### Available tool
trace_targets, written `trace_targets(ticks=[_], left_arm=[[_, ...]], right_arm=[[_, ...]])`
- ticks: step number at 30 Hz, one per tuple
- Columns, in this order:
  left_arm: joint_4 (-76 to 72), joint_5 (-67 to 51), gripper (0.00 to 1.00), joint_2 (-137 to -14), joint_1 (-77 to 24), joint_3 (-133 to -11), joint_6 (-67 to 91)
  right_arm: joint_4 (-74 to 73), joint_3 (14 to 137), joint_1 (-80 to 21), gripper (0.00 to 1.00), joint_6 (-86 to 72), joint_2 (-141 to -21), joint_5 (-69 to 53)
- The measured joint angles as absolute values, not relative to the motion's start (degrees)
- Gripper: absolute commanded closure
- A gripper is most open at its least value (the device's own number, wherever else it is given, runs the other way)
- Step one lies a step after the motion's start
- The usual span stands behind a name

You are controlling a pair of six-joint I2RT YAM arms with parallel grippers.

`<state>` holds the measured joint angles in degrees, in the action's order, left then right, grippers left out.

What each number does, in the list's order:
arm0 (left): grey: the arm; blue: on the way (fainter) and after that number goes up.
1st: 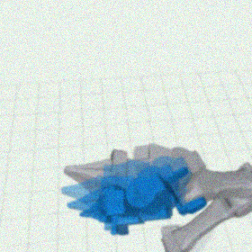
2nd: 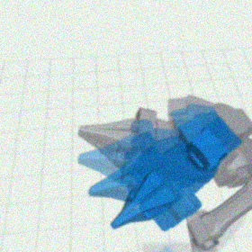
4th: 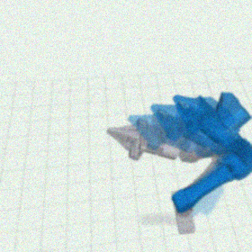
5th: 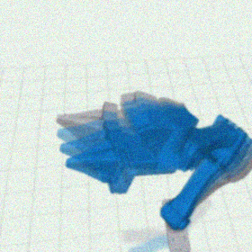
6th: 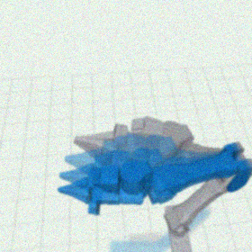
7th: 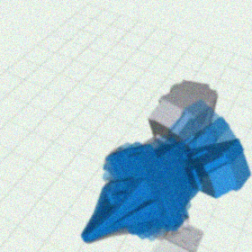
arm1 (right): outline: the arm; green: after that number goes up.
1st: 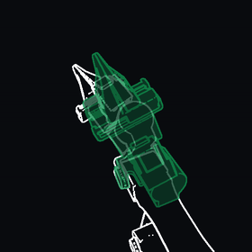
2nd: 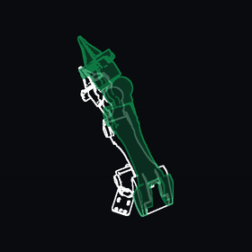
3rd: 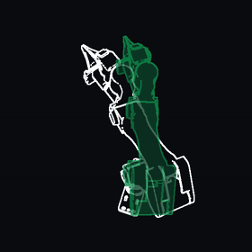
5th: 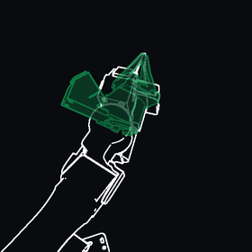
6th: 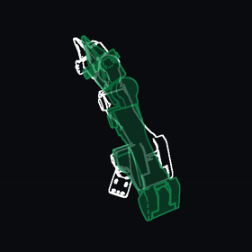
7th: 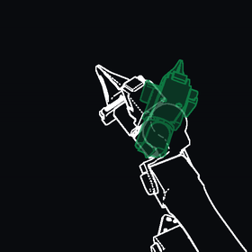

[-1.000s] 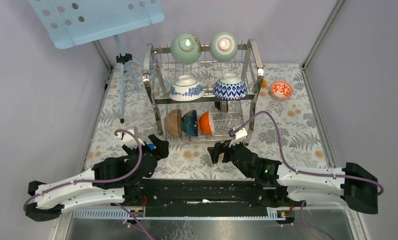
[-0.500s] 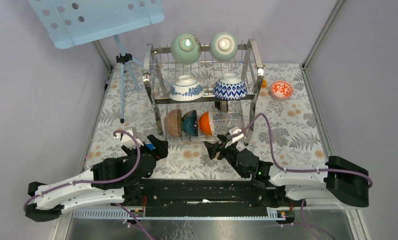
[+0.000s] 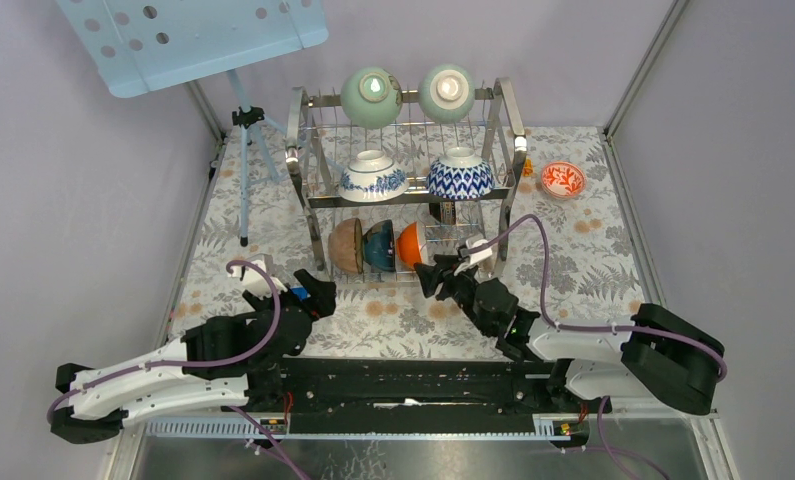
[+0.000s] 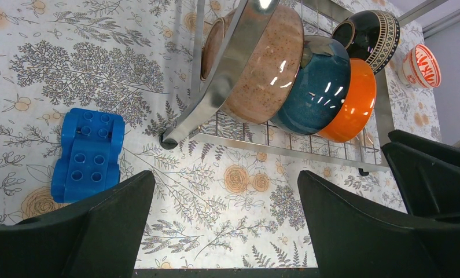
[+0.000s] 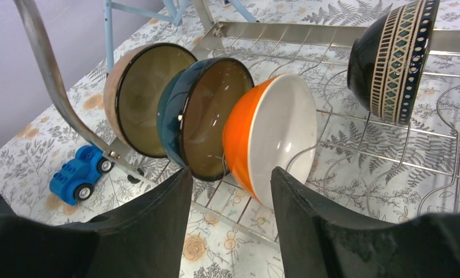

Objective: Unload the bowls from the dish rack
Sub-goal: Pick up the bowl from the dish rack.

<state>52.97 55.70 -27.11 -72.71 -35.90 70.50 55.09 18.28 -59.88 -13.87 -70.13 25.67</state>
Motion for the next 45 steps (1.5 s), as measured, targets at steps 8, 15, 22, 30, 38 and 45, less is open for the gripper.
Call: trace_targets(ticks=[8,15,22,30,38,45], left_arm=[[52.97,55.70,0.01,-27.22,-72.71,-35.81,70.50],[52.99,55.61,0.01,-27.57,-72.71,-35.81,70.50],[52.97,55.48,0.01,-27.49,-72.71,-35.35,70.50],[53.08,55.37,0.01,-27.90,-72.71,-35.31,70.57],[53.12,55.29,0.01,-27.90,-72.71,-35.24,70.98],[53.15,55.29,0.01,-27.99,-72.71,-35.22,71.00]], right_arm=[[60.60,18.26,-56.23,0.50,-14.63,-75.29,22.48],[63.94,18.50,-54.41,0.53,-15.22,-80.75,19.77],[66.96,19.70,-53.34,0.59,-15.94,-84.47,17.30],[68.66,20.75,-51.94,0.66,-17.26,-87.09,14.87],[69.43,21.93,-50.81,0.68,-18.41,-89.21,11.66],[70.08,21.93,-50.50,0.76,-18.98,-89.65,10.50]])
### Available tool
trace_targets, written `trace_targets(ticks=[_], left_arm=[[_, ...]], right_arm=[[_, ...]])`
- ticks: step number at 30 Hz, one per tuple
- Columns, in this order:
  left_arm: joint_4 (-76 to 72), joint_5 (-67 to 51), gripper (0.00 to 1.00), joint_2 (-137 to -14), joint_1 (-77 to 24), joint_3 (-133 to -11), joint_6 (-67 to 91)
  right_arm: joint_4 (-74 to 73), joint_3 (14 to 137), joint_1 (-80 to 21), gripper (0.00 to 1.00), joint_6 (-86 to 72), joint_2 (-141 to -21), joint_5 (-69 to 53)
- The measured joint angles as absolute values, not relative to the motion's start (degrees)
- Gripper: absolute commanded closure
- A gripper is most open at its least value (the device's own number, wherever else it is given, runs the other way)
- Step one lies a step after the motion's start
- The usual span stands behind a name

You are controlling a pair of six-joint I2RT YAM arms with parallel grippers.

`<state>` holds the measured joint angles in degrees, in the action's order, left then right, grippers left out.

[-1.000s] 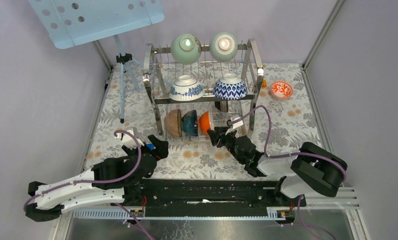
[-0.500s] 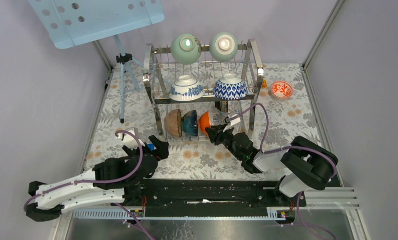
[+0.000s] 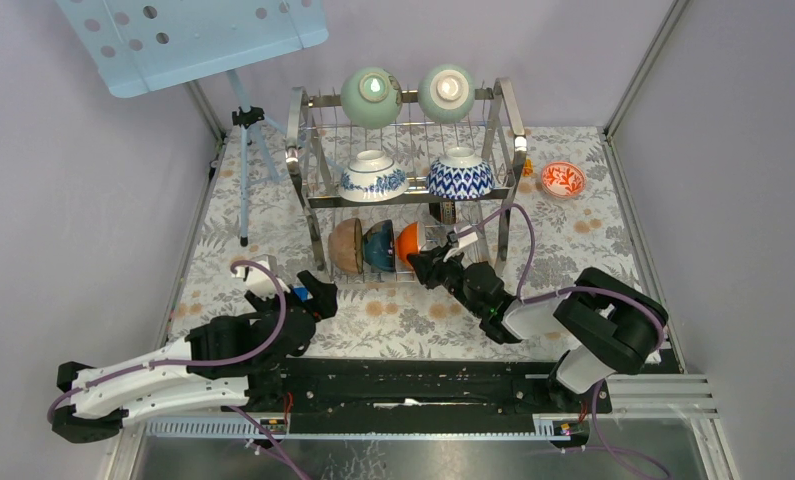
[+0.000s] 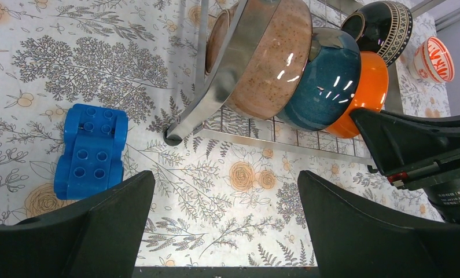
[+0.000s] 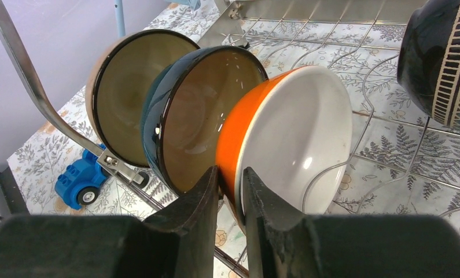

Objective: Unload the bowls from the dish rack
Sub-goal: Pick up the bowl from the dish rack.

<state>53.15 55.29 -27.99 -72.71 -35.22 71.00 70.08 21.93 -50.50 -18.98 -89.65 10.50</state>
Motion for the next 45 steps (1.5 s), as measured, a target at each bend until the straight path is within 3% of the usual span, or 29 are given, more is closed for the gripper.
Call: trace_targets(ticks=[13,45], left_arm=[[53.15,55.29,0.01,-28.60,-72.71,-35.20,71.05],[53.17,55.24,0.01,-29.26,-72.71,-35.20,71.85]], right_arm=[[71.53,21.98,-50.09,1.00,-20.01,-90.28,9.30],[85.25,16.49,-44.60,1.00,-32.51,-92.99,3.03]])
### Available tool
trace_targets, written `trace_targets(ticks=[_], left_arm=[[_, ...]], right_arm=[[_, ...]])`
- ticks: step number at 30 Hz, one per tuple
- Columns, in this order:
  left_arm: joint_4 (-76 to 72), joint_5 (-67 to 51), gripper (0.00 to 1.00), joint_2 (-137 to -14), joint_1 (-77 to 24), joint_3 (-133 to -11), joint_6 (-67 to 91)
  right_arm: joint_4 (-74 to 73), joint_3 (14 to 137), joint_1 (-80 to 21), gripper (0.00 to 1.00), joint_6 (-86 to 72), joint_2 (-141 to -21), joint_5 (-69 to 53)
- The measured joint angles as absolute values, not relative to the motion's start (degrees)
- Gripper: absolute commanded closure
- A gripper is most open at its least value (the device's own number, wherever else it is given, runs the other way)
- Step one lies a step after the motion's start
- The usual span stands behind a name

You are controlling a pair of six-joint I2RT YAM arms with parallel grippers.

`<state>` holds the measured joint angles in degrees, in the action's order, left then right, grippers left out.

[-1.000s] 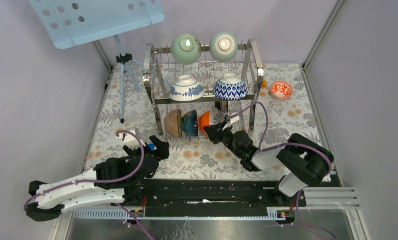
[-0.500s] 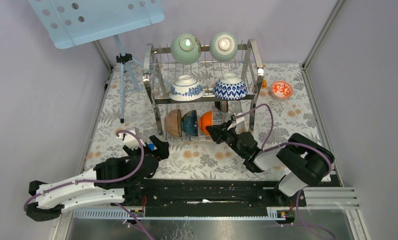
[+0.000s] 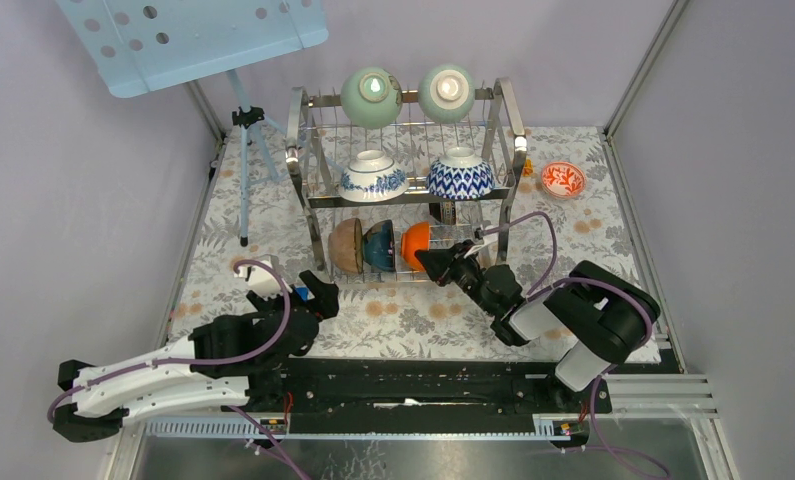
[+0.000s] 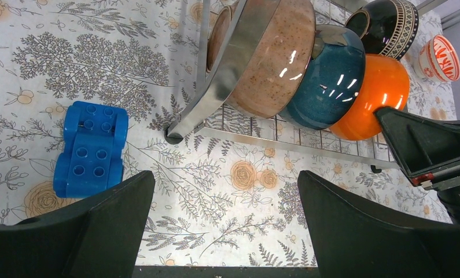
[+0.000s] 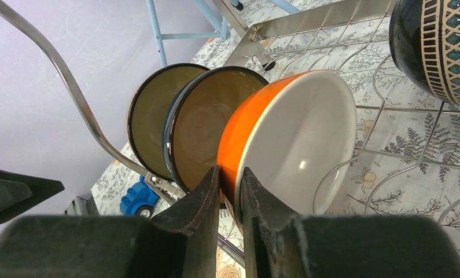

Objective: Unload the bowls from the dish rack
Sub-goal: Pick up the bowl from the dish rack.

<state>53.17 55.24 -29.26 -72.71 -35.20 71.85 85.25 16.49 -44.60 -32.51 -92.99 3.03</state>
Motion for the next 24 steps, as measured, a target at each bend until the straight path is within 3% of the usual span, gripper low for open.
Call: trace_targets(ticks=[24], left_arm=[[53.52,55.18,0.01,-29.34,-72.71,-35.20,71.90]], right_arm=[[86.72,15.70,-43.40,1.00,-40.69,-92.51,1.28]])
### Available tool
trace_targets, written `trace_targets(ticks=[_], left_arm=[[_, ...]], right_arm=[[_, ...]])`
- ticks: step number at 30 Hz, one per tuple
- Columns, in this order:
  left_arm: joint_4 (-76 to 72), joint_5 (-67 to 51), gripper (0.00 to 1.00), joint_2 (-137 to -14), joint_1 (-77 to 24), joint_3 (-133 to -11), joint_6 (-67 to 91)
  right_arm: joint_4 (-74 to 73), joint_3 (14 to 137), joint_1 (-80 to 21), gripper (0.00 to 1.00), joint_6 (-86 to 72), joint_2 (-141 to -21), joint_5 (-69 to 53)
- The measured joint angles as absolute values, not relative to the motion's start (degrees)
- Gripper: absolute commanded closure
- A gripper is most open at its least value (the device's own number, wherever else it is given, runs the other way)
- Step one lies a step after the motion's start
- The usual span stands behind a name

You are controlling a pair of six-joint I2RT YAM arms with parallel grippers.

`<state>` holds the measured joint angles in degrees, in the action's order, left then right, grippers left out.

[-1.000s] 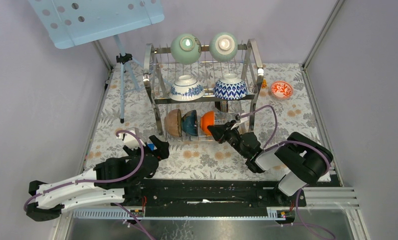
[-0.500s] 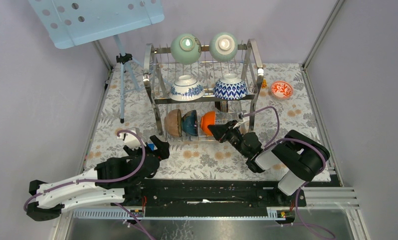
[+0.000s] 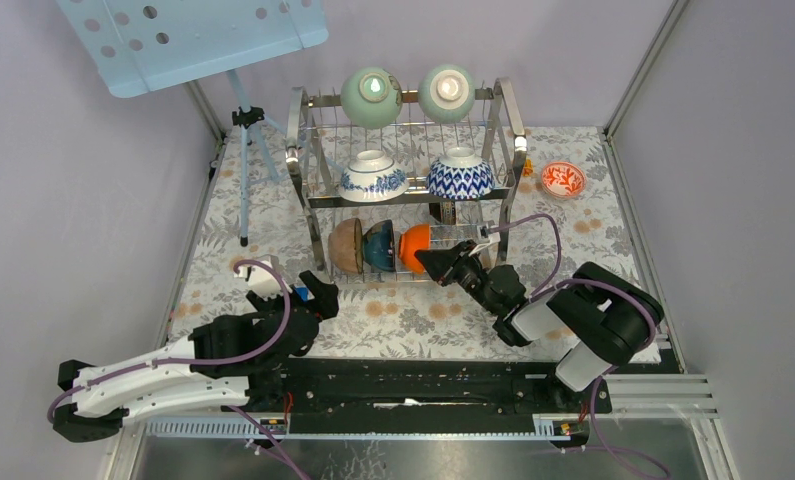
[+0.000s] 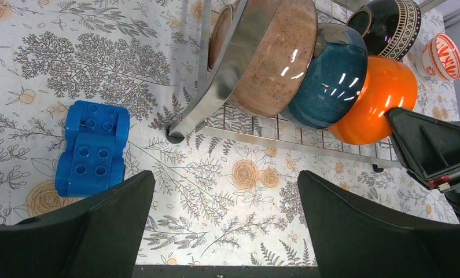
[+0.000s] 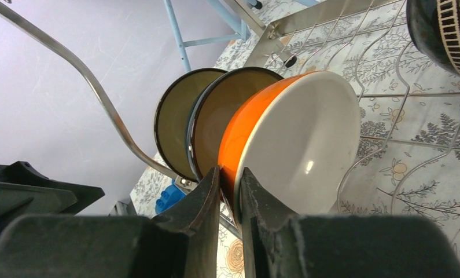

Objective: Unload the bowls from the dish rack
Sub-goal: Pick up the bowl from the dish rack.

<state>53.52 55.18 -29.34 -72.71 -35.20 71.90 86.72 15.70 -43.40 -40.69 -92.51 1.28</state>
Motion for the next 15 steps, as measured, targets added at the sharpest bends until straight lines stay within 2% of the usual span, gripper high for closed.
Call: trace_targets(ticks=[15], left_arm=[[53.52,54.85,0.01,-29.30,-72.71,-35.20,71.90]], right_arm=[[86.32,14.50,-42.87,1.00,-42.39,-88.49,-0.51]])
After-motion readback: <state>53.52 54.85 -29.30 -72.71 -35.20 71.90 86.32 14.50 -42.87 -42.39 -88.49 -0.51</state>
